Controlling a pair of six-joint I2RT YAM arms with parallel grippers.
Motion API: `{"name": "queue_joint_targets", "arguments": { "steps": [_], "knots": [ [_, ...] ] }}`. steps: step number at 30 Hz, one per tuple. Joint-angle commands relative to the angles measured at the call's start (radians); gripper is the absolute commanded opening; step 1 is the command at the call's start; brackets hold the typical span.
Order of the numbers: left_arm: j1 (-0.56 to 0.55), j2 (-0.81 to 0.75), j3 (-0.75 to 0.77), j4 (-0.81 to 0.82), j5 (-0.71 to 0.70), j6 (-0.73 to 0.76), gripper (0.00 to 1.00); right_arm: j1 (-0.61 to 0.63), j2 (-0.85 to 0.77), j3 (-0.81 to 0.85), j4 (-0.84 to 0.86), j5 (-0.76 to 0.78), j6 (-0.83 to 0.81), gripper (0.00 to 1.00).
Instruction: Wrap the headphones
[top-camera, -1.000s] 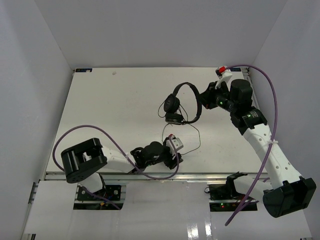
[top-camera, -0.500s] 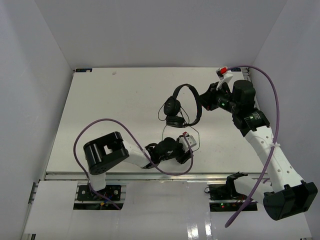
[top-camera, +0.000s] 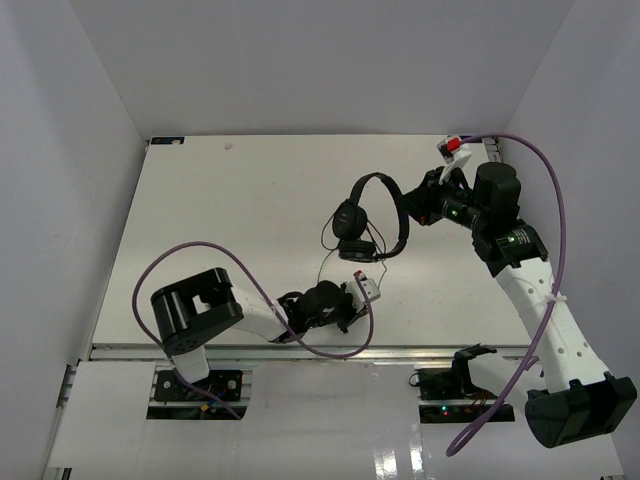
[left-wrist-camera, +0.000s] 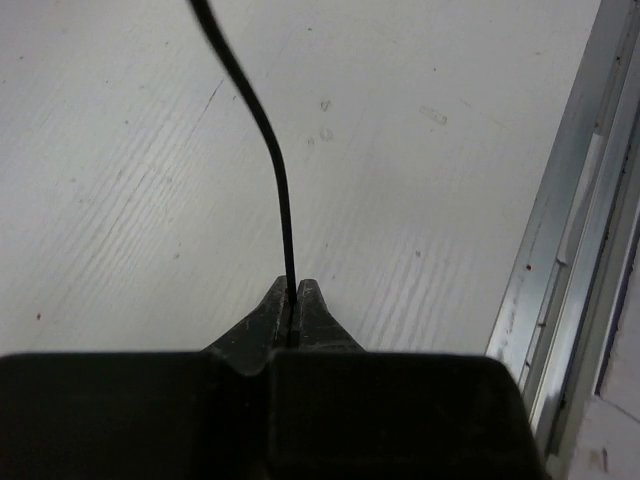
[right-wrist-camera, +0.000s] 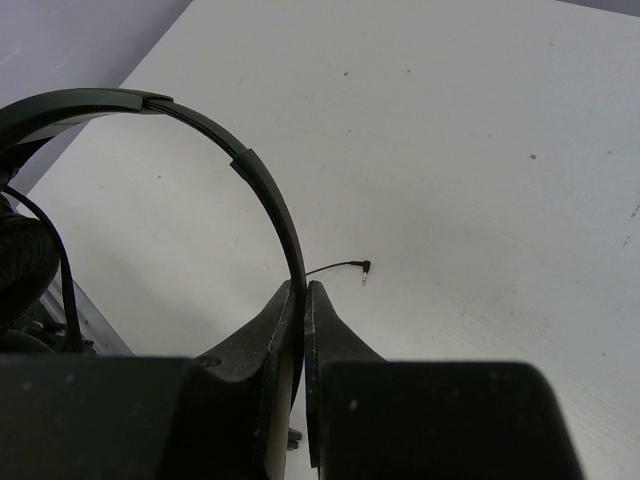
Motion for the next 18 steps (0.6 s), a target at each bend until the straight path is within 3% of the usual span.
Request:
{"name": "queue_joint_targets", "arguments": {
  "steps": [1, 9, 18],
  "knots": [
    [0.014, -0.180, -0.105, -0.021, -0.016, 0.013, 0.00, -0.045, -0.028, 0.056, 0.009, -0.134, -0.032, 0.08],
    [0.139, -0.385, -0.210, -0.181, -0.037, 0.081, 0.00, -0.098, -0.034, 0.067, 0.007, -0.444, -0.084, 0.08],
    [0.345, -0.587, -0.169, -0.395, 0.069, 0.103, 0.00, -0.105, -0.057, 0.053, -0.108, -0.536, -0.266, 0.08]
  ]
}}
